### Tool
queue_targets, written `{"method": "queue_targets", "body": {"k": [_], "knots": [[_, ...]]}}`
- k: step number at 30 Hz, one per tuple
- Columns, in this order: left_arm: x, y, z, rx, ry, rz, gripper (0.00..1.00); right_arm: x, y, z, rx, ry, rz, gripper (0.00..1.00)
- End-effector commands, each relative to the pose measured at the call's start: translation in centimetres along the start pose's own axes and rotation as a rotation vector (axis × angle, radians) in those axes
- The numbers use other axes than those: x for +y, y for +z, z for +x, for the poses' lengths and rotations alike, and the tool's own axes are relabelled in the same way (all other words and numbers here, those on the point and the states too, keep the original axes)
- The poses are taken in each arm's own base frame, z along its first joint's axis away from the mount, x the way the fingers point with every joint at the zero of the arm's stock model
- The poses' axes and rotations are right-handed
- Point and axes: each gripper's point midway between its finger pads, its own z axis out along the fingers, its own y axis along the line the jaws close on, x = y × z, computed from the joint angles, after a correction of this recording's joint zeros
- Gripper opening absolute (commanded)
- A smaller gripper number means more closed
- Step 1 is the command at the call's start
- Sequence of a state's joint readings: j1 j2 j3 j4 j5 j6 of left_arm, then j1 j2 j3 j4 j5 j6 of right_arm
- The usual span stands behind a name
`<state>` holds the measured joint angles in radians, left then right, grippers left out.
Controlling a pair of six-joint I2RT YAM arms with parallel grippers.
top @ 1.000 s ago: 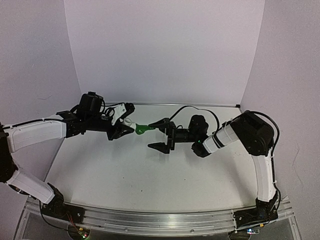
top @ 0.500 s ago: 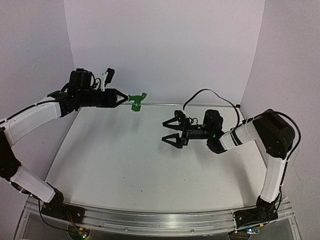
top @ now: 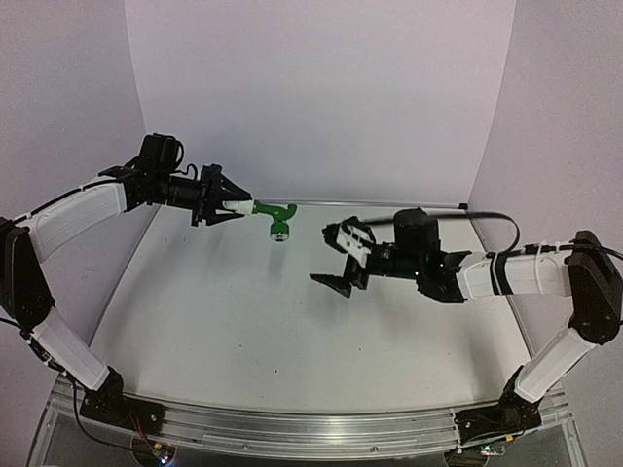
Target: Install the water faucets
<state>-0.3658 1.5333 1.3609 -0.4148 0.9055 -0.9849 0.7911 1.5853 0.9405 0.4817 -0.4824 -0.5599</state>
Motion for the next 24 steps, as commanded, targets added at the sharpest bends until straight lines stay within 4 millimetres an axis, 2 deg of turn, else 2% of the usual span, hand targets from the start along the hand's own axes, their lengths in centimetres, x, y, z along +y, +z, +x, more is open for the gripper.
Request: {"method": "queue_targets", "body": {"k": [1,6,12,18,24], "knots": [[-1.3,-0.4,2.5,0.126,-0.107,0.085,0.0,-0.1,-1.6,-3.7,-0.193,-0.629,0.154,0.98],[-0.5,-0.3,3.3,0.16,-0.152,0.085,0.0,-0.6,-1.0,-5.5,-0.274,-0.787,0.233,0.94],[-0.7,-0.4,3.7,0.175,-0.156,0.092,0.0,-0.7,0.5,-6.8,-0.33,-0.807,0.215,0.92],[-0.7,-0.6,4.0,0.179,-0.158,0.095,0.0,-1.0,2.6,-6.3,-0.316,-0.831,0.208,0.88],[-1.1,-0.7,4.0,0.181,-0.153,0.104,0.0,-0.4,4.0,-5.3,-0.29,-0.896,0.174,0.84]]}}
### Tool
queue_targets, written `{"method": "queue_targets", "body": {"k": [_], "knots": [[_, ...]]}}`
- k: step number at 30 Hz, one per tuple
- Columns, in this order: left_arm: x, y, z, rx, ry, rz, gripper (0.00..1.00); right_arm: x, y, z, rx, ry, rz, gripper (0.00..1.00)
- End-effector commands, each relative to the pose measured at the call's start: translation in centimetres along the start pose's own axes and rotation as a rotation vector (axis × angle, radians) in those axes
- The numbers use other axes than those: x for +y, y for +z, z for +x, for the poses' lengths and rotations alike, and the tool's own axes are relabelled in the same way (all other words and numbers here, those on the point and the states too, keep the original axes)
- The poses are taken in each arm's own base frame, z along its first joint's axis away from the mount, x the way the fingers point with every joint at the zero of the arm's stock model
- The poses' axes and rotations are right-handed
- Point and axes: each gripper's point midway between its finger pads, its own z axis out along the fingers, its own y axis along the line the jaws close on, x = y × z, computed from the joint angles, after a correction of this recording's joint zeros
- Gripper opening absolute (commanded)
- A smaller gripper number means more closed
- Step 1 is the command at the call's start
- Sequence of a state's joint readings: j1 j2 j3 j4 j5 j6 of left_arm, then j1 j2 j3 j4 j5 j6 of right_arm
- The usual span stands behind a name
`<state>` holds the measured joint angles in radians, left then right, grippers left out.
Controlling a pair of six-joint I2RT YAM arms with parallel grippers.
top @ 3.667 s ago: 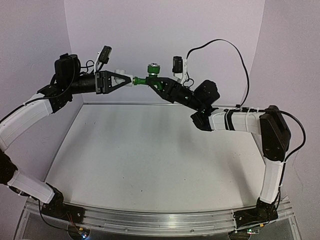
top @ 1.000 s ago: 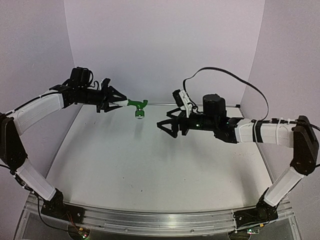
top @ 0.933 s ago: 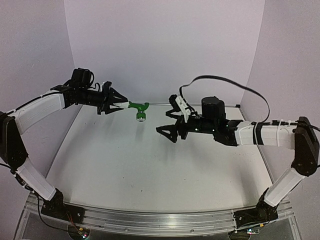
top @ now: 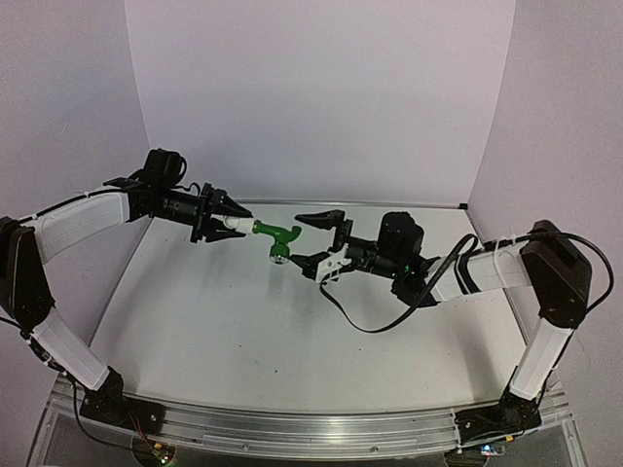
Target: Install the water faucets
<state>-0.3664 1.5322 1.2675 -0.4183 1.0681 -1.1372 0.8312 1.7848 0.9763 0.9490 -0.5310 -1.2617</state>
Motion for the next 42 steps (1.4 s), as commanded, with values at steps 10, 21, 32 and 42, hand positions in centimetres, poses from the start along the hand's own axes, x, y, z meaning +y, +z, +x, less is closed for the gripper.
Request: {"method": "queue_targets", "body": {"k": [10,21,32,42], "knots": [[-3.1,-0.8,1.6,0.031,0.088,0.074,0.0,1.0,2.3,0.5,0.018,-0.215,0.011,0.85],[-3.3,-0.7,1.9,0.042,0.091,0.079,0.0,0.8,2.8,1.3,0.062,-0.428,0.124,0.97],[-3.3,-0.6,2.5,0.056,0.095,0.082,0.0,-0.2,4.3,0.2,0.03,-0.414,0.21,0.94],[-2.8,-0.3,2.3,0.061,0.114,0.078,0.0,-0.9,3.3,-2.1,-0.035,-0.142,0.101,0.68]]}}
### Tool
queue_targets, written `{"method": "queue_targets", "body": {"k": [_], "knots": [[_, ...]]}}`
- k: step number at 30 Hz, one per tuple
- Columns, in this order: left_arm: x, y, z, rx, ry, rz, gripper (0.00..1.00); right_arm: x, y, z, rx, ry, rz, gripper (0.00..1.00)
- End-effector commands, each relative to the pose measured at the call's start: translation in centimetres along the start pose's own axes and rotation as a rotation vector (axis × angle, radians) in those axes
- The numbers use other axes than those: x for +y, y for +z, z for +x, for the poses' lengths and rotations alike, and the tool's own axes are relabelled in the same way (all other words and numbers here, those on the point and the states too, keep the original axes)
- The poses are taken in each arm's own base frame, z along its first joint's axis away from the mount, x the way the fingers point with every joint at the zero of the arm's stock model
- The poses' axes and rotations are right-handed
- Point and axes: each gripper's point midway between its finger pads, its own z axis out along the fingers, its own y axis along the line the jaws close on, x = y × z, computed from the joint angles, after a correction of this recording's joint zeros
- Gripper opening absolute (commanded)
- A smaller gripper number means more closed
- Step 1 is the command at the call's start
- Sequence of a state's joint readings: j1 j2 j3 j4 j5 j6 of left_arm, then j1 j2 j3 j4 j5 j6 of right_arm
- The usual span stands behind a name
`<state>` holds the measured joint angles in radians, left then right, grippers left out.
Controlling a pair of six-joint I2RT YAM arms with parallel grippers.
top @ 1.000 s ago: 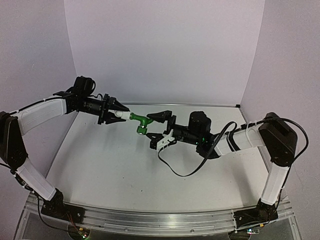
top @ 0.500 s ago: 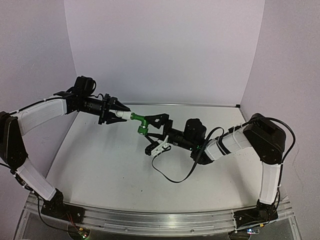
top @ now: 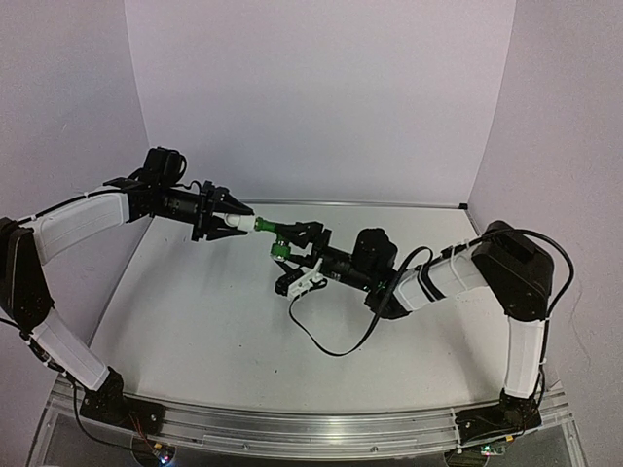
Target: Install the water faucets
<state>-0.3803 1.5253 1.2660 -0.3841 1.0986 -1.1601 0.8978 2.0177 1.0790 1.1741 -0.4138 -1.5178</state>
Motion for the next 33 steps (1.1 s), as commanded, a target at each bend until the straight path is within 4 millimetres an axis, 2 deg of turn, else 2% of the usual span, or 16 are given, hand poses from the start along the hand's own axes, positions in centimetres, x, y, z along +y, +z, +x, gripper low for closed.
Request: {"method": "queue_targets", "body": {"k": [1,5,7,10,13,21,24,27,30,33], "knots": [[-2.0,-0.5,1.3,0.027,0.105,0.05,0.0,-3.9,-0.6,-2.0,-0.064,0.177,-0.017,0.66],[-1.6,-0.3,1.1,0.031,0.115,0.046,0.0,-3.9,-1.1,-2.8,-0.091,0.308,-0.069,0.5],[-1.6,-0.2,1.0,0.035,0.132,0.047,0.0,-4.0,-1.2,-3.1,-0.106,0.38,-0.088,0.38],[-1.4,-0.1,0.9,0.031,0.186,0.044,0.0,-5.0,-0.8,-3.5,-0.106,0.537,-0.137,0.27],[-0.9,0.0,0.8,0.023,0.256,0.037,0.0,-5.2,-0.8,-3.8,-0.104,0.68,-0.2,0.18],[0.0,0.4,1.8,0.023,0.595,0.023,0.0,-6.5,-0.6,-3.7,-0.143,1.326,-0.417,0.0],[0.1,0.6,2.9,0.007,0.828,0.006,0.0,-6.4,-1.2,-3.6,-0.171,1.567,-0.521,0.0],[0.1,1.3,5.0,0.028,1.124,0.005,0.0,-6.1,-1.0,-2.6,-0.11,1.84,-0.575,0.0],[0.1,2.1,8.2,0.1,1.433,0.076,0.0,-5.7,-1.0,-0.9,-0.036,2.082,-0.605,0.0],[0.0,1.8,10.8,0.169,1.608,0.207,0.0,-4.9,-1.2,1.1,0.026,2.309,-0.622,0.0]]}}
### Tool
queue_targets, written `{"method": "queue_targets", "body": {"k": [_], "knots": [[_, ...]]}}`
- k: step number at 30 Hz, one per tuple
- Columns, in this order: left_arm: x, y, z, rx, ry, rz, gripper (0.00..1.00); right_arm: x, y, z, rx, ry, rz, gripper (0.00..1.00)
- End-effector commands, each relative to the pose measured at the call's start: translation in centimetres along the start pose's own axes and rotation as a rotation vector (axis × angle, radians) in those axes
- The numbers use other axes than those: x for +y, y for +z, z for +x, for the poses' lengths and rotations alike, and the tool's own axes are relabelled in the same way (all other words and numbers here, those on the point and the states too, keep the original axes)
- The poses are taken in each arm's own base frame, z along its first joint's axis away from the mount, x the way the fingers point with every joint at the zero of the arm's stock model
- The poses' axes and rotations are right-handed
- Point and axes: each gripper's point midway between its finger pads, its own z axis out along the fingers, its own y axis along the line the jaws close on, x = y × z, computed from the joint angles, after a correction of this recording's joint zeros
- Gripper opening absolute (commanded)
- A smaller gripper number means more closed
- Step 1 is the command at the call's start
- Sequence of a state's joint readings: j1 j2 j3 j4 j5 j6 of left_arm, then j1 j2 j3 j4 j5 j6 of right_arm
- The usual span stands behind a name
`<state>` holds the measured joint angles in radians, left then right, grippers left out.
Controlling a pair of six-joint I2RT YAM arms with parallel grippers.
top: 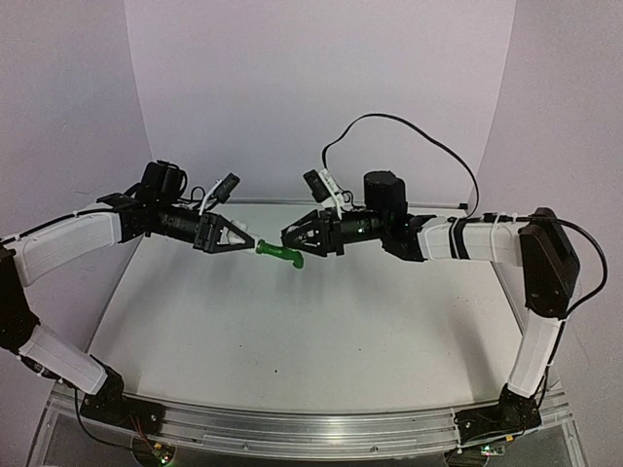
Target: Install the water faucets
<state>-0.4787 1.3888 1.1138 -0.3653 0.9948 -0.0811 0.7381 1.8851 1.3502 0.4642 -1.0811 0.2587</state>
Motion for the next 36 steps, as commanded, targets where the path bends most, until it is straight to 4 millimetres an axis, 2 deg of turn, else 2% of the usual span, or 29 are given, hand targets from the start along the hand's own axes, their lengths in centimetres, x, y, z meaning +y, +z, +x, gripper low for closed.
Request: {"method": "queue_targets", "body": {"k": [1,3,5,7,8,10,13,15,17,21,24,26,27,30,33,36], "knots": [[-7.5,0.1,1.1,-0.029,0.543,0.292,0.0,-3.3,-0.9,-1.7,-0.072,0.462,0.02,0.0],[-8.0,-0.1,1.1,-0.038,0.578,0.319,0.0,-4.9,-1.5,-1.2,-0.084,0.595,0.037,0.04],[-8.2,-0.1,1.0,-0.042,0.586,0.341,0.0,-6.5,-1.8,-0.3,-0.084,0.749,0.046,0.15],[-8.1,0.0,0.8,-0.041,0.582,0.348,0.0,-7.4,-1.6,0.8,-0.054,0.88,0.02,0.19],[-8.1,0.1,0.7,-0.038,0.571,0.352,0.0,-7.7,-1.5,1.3,-0.043,0.944,0.014,0.27],[-7.9,0.2,0.7,-0.034,0.55,0.347,0.0,-8.6,-1.3,2.7,-0.031,1.063,0.017,0.31],[-8.0,0.1,0.7,-0.033,0.537,0.346,0.0,-9.5,-1.6,3.6,-0.044,1.084,0.037,0.54],[-7.7,0.1,0.4,-0.027,0.498,0.318,0.0,-9.8,-2.2,3.3,-0.067,1.027,0.055,0.66],[-7.2,0.2,-0.1,-0.022,0.441,0.288,0.0,-9.9,-3.1,2.6,-0.099,0.942,0.083,0.74],[-5.8,0.4,-0.6,-0.007,0.305,0.253,0.0,-9.8,-5.9,0.3,-0.179,0.78,0.155,0.79],[-4.2,0.5,-1.6,-0.006,0.168,0.197,0.0,-8.8,-7.8,-1.0,-0.195,0.486,0.292,0.84],[-3.2,0.4,-2.5,-0.013,0.064,0.164,0.0,-8.7,-9.2,-0.1,-0.152,0.294,0.468,0.85],[-2.9,0.3,-2.8,-0.015,0.013,0.154,0.0,-8.0,-9.7,0.1,-0.129,0.178,0.529,0.86],[-2.0,0.0,-4.0,-0.026,-0.14,0.128,0.0,-6.1,-9.8,0.9,-0.022,-0.217,0.665,0.87],[-1.3,-0.7,-5.1,-0.031,-0.313,0.138,0.0,-3.2,-9.0,1.1,0.08,-0.564,0.645,0.88],[0.9,-1.8,-5.6,-0.053,-0.508,0.113,0.0,-0.5,-7.9,1.5,0.152,-0.877,0.613,0.89]]}}
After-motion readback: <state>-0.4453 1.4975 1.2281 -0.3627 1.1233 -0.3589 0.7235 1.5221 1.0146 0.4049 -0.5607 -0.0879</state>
